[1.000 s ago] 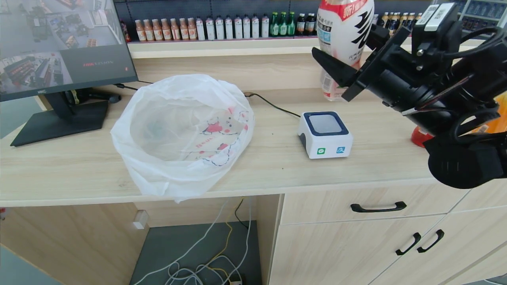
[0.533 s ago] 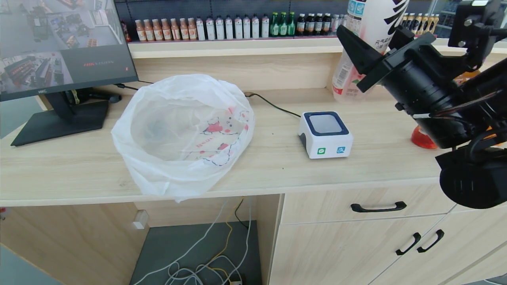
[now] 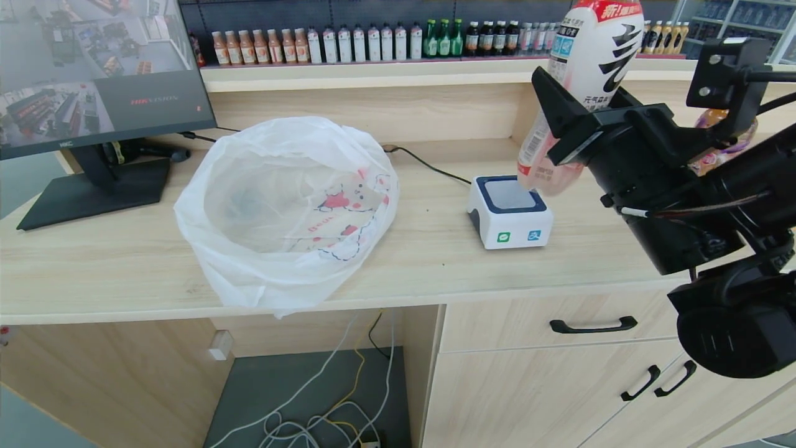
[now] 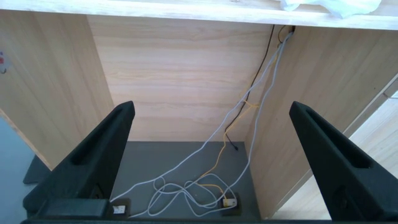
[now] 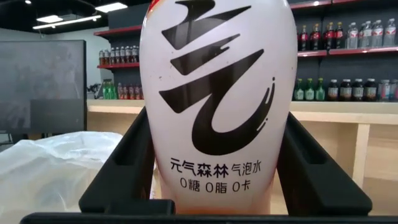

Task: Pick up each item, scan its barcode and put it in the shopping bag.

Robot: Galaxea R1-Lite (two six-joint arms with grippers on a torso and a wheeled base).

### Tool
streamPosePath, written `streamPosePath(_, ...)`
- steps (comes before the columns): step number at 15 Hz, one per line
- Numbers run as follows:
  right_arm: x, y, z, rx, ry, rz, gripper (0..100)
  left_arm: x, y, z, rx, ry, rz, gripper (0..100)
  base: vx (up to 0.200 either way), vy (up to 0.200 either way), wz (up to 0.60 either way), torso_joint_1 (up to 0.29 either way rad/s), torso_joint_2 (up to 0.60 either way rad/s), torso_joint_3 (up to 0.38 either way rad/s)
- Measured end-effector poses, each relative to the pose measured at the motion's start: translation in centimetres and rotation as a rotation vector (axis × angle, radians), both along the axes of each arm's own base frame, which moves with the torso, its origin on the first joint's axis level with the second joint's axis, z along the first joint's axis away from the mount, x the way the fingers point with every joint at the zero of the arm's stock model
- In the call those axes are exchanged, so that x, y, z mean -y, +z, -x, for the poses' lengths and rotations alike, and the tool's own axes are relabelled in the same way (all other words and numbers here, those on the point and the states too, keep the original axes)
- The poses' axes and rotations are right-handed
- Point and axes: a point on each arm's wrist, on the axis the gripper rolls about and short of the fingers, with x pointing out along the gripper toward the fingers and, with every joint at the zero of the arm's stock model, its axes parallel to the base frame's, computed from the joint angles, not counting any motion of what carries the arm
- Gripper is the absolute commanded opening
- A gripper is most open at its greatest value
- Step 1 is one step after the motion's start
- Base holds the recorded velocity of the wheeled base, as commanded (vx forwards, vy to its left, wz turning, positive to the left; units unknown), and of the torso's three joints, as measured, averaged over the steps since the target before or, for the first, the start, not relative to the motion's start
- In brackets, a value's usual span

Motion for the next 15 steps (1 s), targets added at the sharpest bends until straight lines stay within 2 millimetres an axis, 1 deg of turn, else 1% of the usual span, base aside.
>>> streamPosePath(3, -0.4, 0.1, -0.6, 0.004, 0.009, -0.015, 0, 0.0, 0.0, 0.0, 0.0, 0.001, 0.002, 100, 0.0, 0.0, 0.0, 0.0, 0.0, 0.0)
streamPosePath(5, -0.3, 0.1, -0.7, -0.002, 0.016, -0.029, 0, 0.0, 0.0, 0.0, 0.0, 0.001, 0.002, 100, 0.0, 0.0, 0.0, 0.0, 0.0, 0.0)
streamPosePath(9, 1.0, 0.2, -1.7, -0.007, -0.016, -0.053, 0, 0.0, 0.0, 0.0, 0.0, 0.002, 0.006, 100, 0.0, 0.2, 0.0, 0.001, 0.0, 0.004)
streamPosePath(13, 1.3, 0.4, -1.9, 0.0, -0.028, -0.058, 0, 0.0, 0.0, 0.0, 0.0, 0.002, 0.007, 100, 0.0, 0.2, 0.0, 0.001, 0.0, 0.002)
streamPosePath(15, 1.1, 0.2, -1.9, -0.004, -0.02, -0.053, 0, 0.0, 0.0, 0.0, 0.0, 0.001, 0.007, 100, 0.0, 0.2, 0.0, 0.002, 0.01, 0.002)
